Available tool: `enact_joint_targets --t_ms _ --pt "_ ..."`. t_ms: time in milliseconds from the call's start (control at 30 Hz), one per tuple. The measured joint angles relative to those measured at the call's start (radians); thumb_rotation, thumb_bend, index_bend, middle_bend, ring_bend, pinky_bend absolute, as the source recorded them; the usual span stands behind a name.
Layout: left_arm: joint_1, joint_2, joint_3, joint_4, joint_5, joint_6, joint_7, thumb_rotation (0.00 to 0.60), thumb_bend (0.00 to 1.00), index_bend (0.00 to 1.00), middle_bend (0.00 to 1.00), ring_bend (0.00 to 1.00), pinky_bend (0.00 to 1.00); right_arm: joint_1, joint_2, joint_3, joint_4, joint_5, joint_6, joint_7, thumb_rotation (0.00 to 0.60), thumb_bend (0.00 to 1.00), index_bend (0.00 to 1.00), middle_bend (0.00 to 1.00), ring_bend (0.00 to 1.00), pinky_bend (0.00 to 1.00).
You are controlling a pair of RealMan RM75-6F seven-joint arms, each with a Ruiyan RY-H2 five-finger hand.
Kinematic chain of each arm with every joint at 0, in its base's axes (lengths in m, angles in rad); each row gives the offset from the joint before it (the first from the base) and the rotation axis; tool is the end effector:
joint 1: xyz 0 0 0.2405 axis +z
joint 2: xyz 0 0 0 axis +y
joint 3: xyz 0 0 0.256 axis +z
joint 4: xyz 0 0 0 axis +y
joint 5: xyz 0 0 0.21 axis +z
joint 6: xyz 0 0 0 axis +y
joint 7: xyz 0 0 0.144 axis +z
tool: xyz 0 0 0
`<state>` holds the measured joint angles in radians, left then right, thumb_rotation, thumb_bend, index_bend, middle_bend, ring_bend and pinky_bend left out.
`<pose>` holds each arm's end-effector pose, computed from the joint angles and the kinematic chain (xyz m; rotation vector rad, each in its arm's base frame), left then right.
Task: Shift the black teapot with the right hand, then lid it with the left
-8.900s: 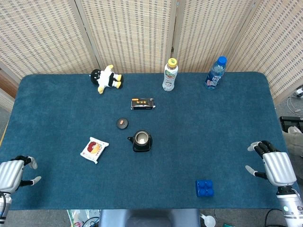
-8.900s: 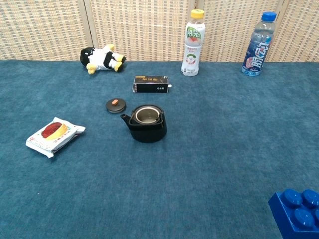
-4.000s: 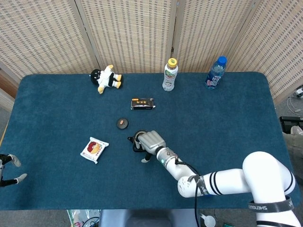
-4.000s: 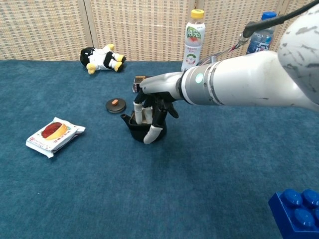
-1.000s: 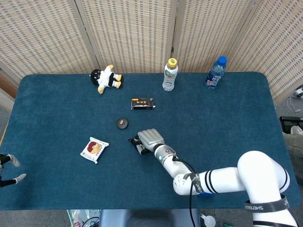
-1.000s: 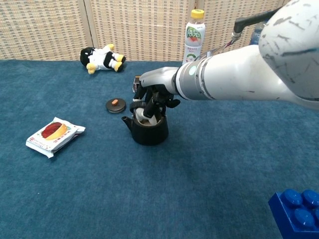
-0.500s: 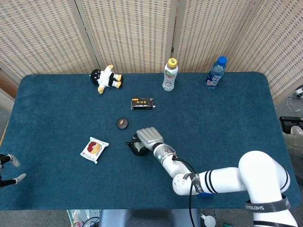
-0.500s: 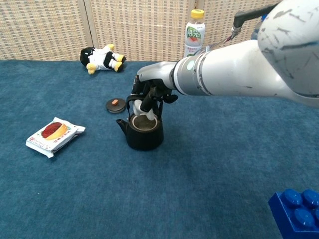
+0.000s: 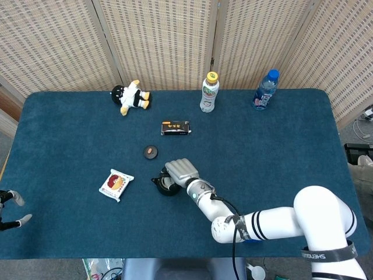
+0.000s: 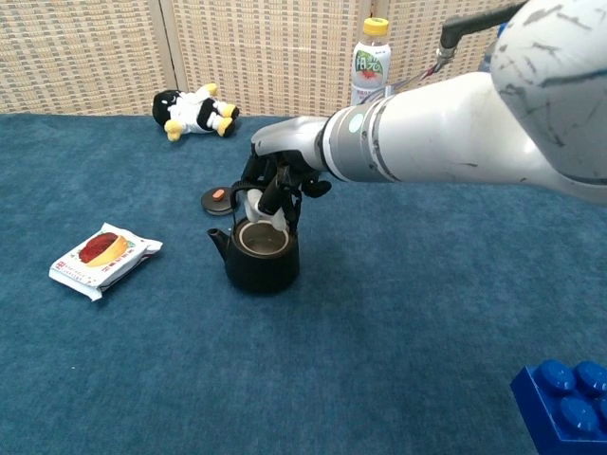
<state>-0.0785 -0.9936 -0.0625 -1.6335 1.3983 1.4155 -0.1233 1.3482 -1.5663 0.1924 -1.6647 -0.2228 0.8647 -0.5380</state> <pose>-0.3319 0.1810 0.1977 -1.2964 -0.9970 -0.8444 0.0074 -0.3454 -0.0597 2.0572 -1.2871 0.7420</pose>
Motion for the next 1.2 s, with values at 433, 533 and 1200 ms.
enact_joint_targets --t_ms 433,533,1200 --pt "0.001 0.002 0.000 -0.001 0.001 0.002 -0.002 0.600 0.11 0.58 0.53 0.38 0.48 0.009 -0.021 0.002 0.012 0.004 -0.007 -0.008 0.600 0.69 0.57 0.68 0.56 0.91" --pt "0.001 0.002 0.000 -0.001 0.001 0.002 -0.003 0.600 0.11 0.58 0.53 0.38 0.48 0.014 -0.030 0.006 0.022 0.004 -0.008 -0.010 0.600 0.69 0.57 0.68 0.56 0.91" --pt "0.006 0.009 0.002 -0.006 0.013 0.013 -0.020 0.600 0.11 0.58 0.53 0.38 0.48 0.002 -0.067 0.017 0.046 -0.057 -0.027 0.015 0.600 0.57 0.57 0.62 0.54 0.91"
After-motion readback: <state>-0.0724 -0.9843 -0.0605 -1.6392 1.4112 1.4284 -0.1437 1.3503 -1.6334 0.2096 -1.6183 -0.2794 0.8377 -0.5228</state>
